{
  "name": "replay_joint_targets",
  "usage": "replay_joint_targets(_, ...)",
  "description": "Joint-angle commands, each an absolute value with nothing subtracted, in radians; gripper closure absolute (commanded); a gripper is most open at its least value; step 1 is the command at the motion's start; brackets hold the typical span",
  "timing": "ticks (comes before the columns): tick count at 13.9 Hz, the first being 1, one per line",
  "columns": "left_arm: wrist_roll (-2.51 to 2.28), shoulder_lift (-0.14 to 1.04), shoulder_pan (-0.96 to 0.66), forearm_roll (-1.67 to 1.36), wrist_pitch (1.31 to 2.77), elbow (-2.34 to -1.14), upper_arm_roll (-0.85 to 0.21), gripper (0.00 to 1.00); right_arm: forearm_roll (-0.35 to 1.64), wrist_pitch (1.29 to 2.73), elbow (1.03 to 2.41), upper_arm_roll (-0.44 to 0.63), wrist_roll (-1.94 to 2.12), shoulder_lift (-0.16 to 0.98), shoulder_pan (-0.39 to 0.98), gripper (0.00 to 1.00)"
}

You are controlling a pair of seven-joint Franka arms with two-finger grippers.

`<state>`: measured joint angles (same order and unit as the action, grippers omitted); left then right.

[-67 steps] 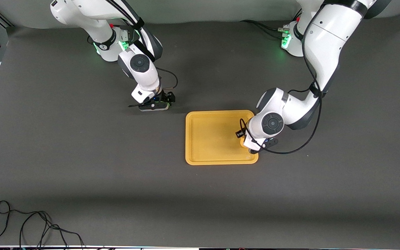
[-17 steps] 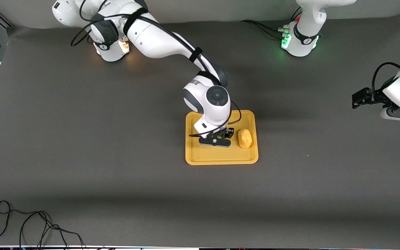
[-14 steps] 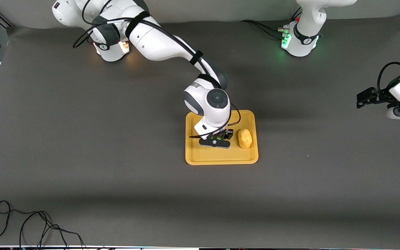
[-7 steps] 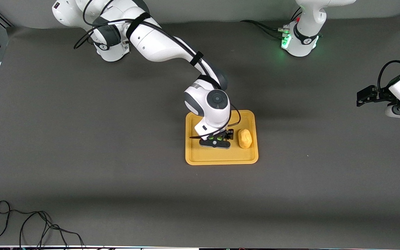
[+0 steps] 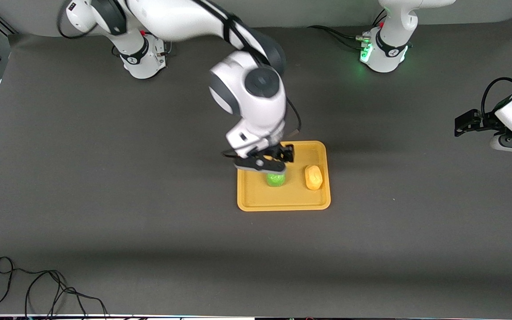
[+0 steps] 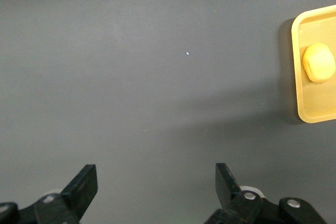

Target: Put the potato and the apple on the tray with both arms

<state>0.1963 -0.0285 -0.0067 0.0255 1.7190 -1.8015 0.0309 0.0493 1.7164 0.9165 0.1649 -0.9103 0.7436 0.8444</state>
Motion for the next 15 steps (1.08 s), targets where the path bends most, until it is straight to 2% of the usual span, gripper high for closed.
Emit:
replay_joint_targets(1,0.199,-0.037,0.008,0.020,1.712,-1.801,0.028,0.00,0.044,1.585,1.046,0.158,-0.755,0.556,0.764,0.00)
replay_joint_targets(3,0.202,-0.035,0.011,0.021,1.723,-1.802,0.031,0.00,0.044,1.562,1.179,0.158,-0.629,0.416,0.697,0.00)
replay_joint_targets(6,0.206,-0.032,0.011,0.021,1.724,-1.804,0.035,0.00,0.046,1.609,1.430,0.153,-0.462,0.205,0.560,0.00)
replay_joint_targets(8,0.207,-0.029,0.015,0.021,1.724,-1.804,0.035,0.00,0.046,1.624,1.535,0.147,-0.329,0.108,0.458,0.00)
replay_joint_targets(11,0.206,-0.031,0.017,0.021,1.724,-1.807,0.035,0.00,0.046,1.635,1.604,0.137,-0.128,0.045,0.289,0.00)
replay_joint_targets(15,0.202,-0.034,0.017,0.021,1.706,-1.810,0.035,0.00,0.035,1.631,1.609,0.058,-0.032,0.038,0.066,0.00)
